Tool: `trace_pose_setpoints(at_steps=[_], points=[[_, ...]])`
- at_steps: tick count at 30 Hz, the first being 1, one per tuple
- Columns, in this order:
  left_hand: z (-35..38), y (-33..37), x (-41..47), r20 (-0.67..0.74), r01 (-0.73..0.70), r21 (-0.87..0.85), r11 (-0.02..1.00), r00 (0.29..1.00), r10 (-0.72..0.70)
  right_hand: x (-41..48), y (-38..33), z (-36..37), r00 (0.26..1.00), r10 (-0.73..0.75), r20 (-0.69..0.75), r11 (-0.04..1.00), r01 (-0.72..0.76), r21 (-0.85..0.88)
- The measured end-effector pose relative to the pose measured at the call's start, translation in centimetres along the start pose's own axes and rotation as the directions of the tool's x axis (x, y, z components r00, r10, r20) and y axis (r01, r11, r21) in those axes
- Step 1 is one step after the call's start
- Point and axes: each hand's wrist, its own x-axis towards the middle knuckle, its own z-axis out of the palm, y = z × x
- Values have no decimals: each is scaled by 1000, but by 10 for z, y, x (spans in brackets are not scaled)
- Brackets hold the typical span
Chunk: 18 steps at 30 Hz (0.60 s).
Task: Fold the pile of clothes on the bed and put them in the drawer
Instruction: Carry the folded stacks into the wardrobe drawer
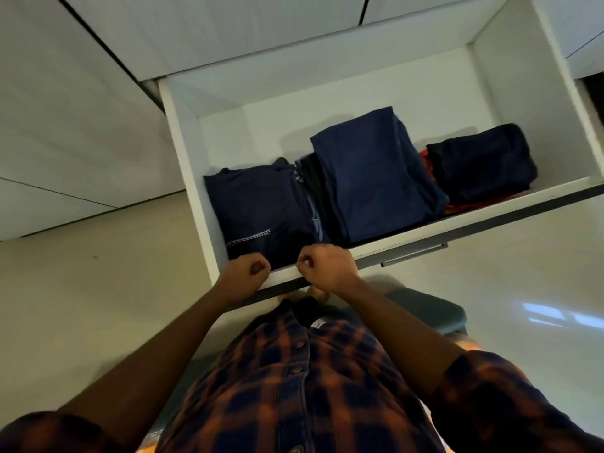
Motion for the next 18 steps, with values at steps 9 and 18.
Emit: trace_pose_setpoints(at_steps=[9, 18], points=[[10, -8, 0, 52, -82, 60, 995, 996, 79, -1, -9, 11, 996, 28, -87, 984, -42, -171], [-33, -31, 22, 432, -424, 176, 888, 844, 318, -9, -59, 31, 908, 290, -304, 899, -367, -238]])
